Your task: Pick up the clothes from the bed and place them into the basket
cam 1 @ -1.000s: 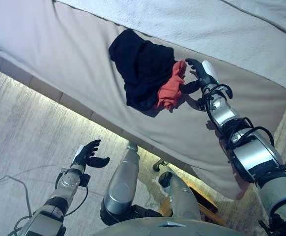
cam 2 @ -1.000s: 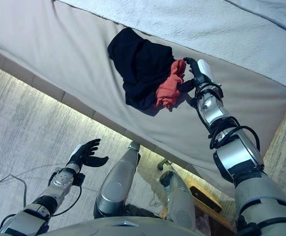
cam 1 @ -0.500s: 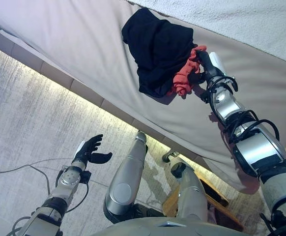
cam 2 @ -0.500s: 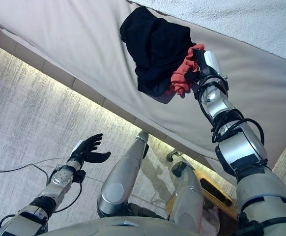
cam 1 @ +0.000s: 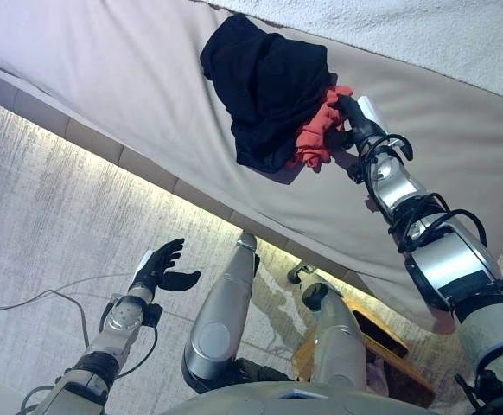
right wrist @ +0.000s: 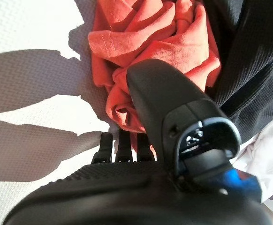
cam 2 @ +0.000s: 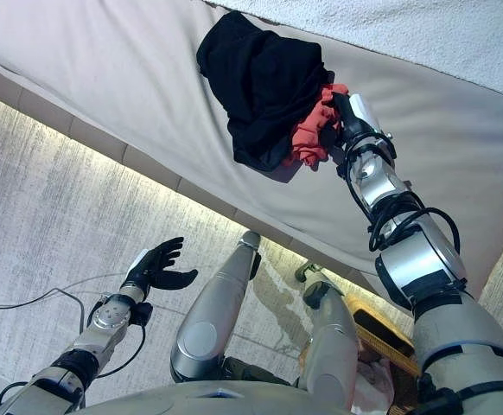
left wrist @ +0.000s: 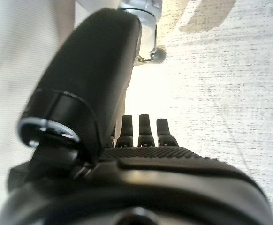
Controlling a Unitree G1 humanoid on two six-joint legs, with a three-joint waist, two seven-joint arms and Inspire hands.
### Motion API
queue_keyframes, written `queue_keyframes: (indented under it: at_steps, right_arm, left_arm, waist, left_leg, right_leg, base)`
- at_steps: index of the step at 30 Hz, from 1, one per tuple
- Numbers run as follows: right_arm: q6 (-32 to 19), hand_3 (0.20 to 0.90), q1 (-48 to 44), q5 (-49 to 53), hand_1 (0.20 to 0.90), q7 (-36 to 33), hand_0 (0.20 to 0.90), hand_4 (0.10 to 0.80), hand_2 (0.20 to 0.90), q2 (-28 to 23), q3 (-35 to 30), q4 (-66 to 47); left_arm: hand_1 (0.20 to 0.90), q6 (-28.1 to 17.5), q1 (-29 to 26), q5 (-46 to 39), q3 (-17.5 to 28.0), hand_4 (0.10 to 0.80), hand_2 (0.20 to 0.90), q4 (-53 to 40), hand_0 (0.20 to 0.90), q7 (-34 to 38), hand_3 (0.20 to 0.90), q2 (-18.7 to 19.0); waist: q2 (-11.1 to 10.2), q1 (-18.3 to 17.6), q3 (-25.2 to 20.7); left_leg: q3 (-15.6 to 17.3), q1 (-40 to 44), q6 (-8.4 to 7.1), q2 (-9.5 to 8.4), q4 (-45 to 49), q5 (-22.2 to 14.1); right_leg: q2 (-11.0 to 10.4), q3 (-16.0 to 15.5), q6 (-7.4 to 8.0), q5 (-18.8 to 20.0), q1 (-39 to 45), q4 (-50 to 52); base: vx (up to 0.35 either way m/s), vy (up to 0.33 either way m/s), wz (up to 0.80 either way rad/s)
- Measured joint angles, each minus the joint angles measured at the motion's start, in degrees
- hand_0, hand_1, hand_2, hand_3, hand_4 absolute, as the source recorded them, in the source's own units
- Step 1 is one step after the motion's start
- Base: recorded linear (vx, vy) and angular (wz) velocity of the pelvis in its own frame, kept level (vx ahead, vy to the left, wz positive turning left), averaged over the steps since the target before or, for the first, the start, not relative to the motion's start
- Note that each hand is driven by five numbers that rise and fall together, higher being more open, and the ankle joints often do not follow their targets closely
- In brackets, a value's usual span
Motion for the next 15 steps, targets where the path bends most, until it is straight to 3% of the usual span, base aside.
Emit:
queue_keyframes:
  at_steps: [15]
  right_arm:
    - [0.12, 0.2, 2.24, 1.38, 0.3, -1.16, 0.3, 0.1, 0.3, -0.06, -0.48, 0.87]
  left_arm:
    - [0.9, 0.01, 0.02, 0.28, 0.06, 0.8, 0.9, 1.85, 0.9, 0.93, 0.9, -0.11]
  waist:
    - [1.46, 0.25, 0.11]
  left_leg:
    - [0.1, 7.96, -0.18, 0.74, -3.64, 0.06]
  right_leg:
    - [1.86, -0.51, 0.18, 0.11, 8.81, -5.87]
  base:
    - [0.015, -0.045, 0.01]
